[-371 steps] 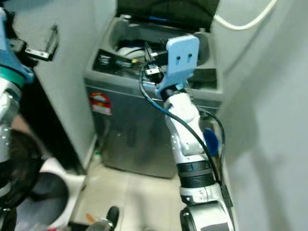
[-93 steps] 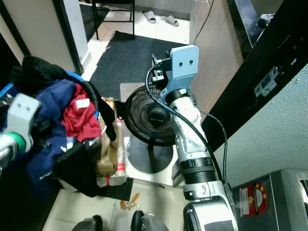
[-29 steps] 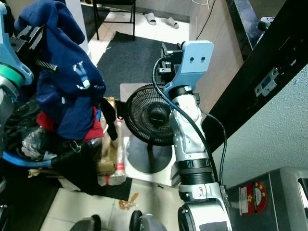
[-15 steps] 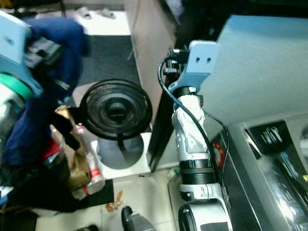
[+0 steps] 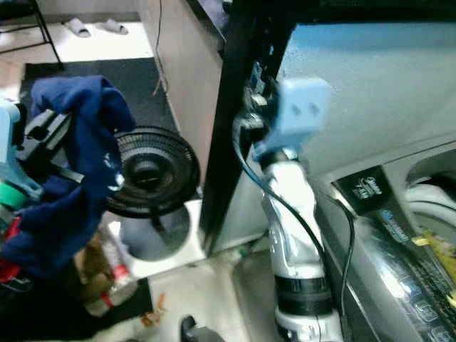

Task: Clothes washing

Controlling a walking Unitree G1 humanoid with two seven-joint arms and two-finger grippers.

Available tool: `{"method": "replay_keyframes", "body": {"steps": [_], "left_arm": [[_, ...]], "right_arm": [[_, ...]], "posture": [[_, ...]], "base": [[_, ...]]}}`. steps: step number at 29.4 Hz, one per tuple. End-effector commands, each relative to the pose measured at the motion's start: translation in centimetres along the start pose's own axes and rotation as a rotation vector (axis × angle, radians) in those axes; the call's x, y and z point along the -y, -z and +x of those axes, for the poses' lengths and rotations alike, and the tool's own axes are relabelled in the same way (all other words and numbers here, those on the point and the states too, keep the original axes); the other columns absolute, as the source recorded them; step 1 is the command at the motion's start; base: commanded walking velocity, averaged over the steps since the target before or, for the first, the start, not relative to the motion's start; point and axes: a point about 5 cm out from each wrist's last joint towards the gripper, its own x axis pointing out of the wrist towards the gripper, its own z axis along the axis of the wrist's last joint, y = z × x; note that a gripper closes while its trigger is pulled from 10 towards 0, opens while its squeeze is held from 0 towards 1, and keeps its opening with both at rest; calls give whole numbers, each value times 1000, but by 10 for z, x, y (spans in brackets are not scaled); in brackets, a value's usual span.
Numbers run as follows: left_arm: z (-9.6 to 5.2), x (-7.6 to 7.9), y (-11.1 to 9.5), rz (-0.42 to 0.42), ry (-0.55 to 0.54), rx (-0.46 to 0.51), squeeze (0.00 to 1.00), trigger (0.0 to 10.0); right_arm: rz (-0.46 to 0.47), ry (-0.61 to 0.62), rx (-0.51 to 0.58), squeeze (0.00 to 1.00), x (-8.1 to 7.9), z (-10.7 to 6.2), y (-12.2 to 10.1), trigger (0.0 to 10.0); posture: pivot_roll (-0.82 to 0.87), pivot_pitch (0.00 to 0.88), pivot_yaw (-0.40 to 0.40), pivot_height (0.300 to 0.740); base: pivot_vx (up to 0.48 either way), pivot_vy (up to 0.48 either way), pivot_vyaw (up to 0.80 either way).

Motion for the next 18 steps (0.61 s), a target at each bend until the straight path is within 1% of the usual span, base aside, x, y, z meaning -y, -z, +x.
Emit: {"method": "replay_keyframes", "body": {"steps": [1,3,4,5,7,8,9,12,13,18], "left_arm": [[4,3,-6,4,31,45,0,10000],[4,3,-6,4,31,45,0,10000],[8,5,-6,5,49,54,0,10000],[8,5,-6,5,49,54,0,10000],[16,10,-7,-5,69,65,0,10000],[16,10,-7,-5,69,65,0,10000],[18,10,-8,-8,71,66,0,10000],[18,9,-10,-16,62,62,0,10000],[18,6,-11,-18,53,63,0,10000],[21,-1,-16,-23,23,81,0,10000]], "right_arm": [[-53,-17,10,0,0,-9,-7,10000],[-53,-17,10,0,0,-9,-7,10000],[-105,-14,28,0,1,-12,-9,10000],[-105,-14,28,0,1,-12,-9,10000],[-250,27,85,0,6,-15,-14,10000],[-250,27,85,0,6,-15,-14,10000],[-279,44,92,0,10,-17,-17,10000],[-284,60,86,0,13,-18,-21,10000],[-269,63,87,0,13,-15,-24,10000],[-233,80,85,0,12,-7,-28,10000]], "posture": [[91,110,-7,740],[91,110,-7,740],[86,106,0,740],[86,106,0,740],[69,96,18,740],[69,96,18,740],[68,93,22,740],[64,92,23,740],[69,88,20,740],[82,81,12,740]], "base": [[0,0,-800],[0,0,-800],[0,0,0],[0,0,0],[0,0,0],[0,0,0],[0,0,0],[0,0,0],[0,0,0],[0,0,-800]]}}
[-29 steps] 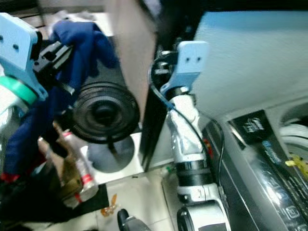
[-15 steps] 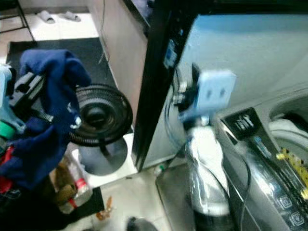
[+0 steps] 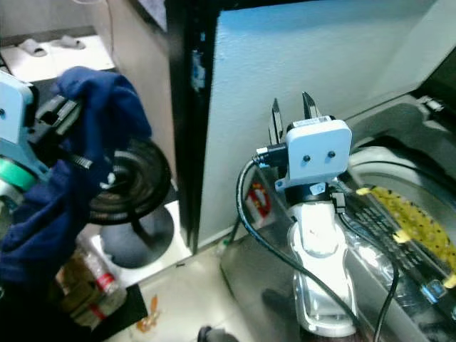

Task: Clothes washing

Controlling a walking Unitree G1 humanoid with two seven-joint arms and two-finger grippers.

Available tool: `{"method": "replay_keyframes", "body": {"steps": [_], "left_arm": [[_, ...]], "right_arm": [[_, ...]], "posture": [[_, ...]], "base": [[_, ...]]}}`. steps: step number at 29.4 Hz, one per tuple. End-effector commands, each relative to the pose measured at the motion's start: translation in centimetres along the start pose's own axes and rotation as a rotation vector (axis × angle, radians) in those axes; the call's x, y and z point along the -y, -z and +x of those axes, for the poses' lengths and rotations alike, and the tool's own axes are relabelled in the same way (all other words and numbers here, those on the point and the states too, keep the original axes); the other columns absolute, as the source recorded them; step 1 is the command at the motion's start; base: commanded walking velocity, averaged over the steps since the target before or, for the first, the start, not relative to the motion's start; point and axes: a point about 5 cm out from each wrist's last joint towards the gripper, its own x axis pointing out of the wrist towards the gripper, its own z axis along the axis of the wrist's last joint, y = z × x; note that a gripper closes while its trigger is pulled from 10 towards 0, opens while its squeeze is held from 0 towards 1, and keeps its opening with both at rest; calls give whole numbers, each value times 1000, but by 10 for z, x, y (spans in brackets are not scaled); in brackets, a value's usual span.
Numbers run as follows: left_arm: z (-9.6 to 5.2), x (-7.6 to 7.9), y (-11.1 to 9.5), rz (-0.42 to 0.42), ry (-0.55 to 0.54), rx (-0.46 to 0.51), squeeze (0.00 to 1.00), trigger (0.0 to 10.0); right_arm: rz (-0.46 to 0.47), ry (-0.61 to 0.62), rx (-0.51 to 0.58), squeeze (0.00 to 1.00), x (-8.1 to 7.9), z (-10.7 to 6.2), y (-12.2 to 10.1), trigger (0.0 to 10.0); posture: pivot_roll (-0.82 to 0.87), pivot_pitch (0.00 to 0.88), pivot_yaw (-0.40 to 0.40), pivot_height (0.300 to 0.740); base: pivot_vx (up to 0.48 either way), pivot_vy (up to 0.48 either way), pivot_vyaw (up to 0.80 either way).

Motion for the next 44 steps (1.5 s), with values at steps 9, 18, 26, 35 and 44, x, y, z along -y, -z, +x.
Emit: {"method": "replay_keyframes", "body": {"steps": [9,18,26,35,44], "left_arm": [[7,-16,-12,-19,-48,53,0,10000],[9,-14,-11,-40,-39,51,0,10000],[10,-16,-9,-57,-33,40,0,10000],[13,-19,-12,-49,-18,47,0,10000],[21,-21,-18,-34,29,63,0,10000]], "right_arm": [[78,72,-8,0,0,20,1,10000],[76,84,-39,0,1,21,4,10000],[89,87,-28,0,0,24,4,10000],[101,65,2,0,-6,30,0,10000],[116,53,24,0,-9,38,-3,10000]], "posture": [[93,77,0,740],[82,81,2,740],[85,83,1,740],[92,82,3,740],[87,84,2,740]], "base": [[0,0,-800],[0,0,-800],[0,0,-800],[0,0,-800],[0,0,-800]]}}
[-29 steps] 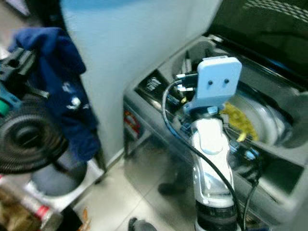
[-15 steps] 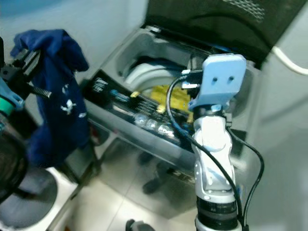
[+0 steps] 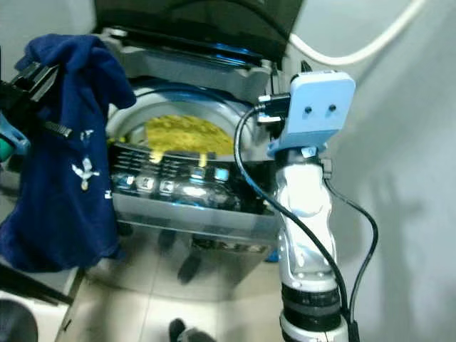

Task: Clothes washing

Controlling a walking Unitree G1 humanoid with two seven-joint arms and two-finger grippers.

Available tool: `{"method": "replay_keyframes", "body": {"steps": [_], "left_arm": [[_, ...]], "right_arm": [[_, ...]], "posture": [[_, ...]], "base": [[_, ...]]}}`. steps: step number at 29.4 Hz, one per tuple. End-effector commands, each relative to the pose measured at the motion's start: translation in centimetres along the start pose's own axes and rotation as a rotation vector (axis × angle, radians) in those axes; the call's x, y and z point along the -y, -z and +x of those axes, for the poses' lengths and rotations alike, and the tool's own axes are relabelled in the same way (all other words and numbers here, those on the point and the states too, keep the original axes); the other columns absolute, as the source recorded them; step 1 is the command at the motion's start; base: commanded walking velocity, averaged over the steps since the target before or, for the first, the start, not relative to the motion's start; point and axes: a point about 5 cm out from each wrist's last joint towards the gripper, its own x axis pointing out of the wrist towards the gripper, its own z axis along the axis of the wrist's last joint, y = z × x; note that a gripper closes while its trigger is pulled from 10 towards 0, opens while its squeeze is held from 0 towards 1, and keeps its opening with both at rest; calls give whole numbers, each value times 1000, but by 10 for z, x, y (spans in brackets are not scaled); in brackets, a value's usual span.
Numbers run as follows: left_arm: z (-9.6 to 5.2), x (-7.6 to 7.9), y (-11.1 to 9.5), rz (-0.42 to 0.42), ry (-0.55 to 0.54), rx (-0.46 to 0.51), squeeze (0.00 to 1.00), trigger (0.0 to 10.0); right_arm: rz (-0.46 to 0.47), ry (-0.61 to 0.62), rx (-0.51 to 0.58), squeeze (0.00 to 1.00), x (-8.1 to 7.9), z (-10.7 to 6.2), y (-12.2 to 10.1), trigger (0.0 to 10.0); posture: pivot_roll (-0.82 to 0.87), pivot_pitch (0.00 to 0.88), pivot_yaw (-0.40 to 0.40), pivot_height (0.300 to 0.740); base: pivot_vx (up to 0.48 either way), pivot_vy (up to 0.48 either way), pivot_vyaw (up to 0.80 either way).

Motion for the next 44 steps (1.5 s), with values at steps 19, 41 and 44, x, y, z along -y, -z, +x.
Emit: {"method": "replay_keyframes", "body": {"steps": [19,41,44], "left_arm": [[14,-19,-8,26,-81,53,0,10000],[14,-24,-2,92,-222,75,0,10000],[15,-24,-3,86,-229,79,0,10000]], "right_arm": [[2,17,52,0,5,19,-4,10000],[80,-187,-49,0,-19,15,14,10000],[88,-189,-47,0,-19,15,13,10000]], "posture": [[80,93,-4,740],[80,90,-19,740],[80,90,-19,740]], "base": [[0,0,-800],[0,0,130],[0,0,0]]}}
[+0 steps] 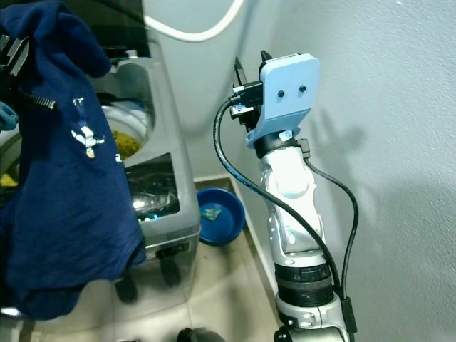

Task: Clothes washing

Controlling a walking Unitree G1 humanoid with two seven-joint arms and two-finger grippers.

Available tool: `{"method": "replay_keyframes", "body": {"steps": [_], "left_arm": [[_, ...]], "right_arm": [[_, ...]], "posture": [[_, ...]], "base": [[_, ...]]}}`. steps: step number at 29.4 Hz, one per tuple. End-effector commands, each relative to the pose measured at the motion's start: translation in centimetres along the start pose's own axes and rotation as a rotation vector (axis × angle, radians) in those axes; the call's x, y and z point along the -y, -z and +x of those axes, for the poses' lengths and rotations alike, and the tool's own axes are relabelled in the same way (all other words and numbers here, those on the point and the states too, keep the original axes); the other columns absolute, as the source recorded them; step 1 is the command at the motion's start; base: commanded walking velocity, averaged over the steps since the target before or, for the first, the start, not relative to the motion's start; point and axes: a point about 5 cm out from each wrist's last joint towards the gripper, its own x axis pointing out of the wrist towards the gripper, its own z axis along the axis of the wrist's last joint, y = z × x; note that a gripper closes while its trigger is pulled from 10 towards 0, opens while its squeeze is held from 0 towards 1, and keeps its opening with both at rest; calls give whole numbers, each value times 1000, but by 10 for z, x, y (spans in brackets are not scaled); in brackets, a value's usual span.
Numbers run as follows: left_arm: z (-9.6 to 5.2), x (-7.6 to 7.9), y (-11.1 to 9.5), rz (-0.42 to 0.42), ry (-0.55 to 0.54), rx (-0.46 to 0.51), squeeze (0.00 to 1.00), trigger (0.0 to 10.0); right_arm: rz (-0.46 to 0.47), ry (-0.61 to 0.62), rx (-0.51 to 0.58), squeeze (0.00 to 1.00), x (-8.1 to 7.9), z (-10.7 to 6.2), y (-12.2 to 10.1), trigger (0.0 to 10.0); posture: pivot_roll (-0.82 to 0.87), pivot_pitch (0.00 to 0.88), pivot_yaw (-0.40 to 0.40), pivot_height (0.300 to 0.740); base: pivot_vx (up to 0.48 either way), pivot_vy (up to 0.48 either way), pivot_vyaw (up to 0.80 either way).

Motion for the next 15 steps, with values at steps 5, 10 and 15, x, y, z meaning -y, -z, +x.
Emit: {"method": "replay_keyframes", "body": {"steps": [5,10,15], "left_arm": [[1,-1,-2,-9,-19,18,0,10000],[1,-2,1,-40,-34,3,0,10000],[1,-2,1,-34,-37,7,0,10000]], "right_arm": [[10,9,-16,0,4,-1,3,10000],[12,10,-20,0,4,-1,4,10000],[13,11,-25,0,4,-1,5,10000]], "posture": [[80,85,-20,740],[83,84,-22,740],[82,85,-21,740]], "base": [[0,0,0],[0,438,0],[0,480,0]]}}
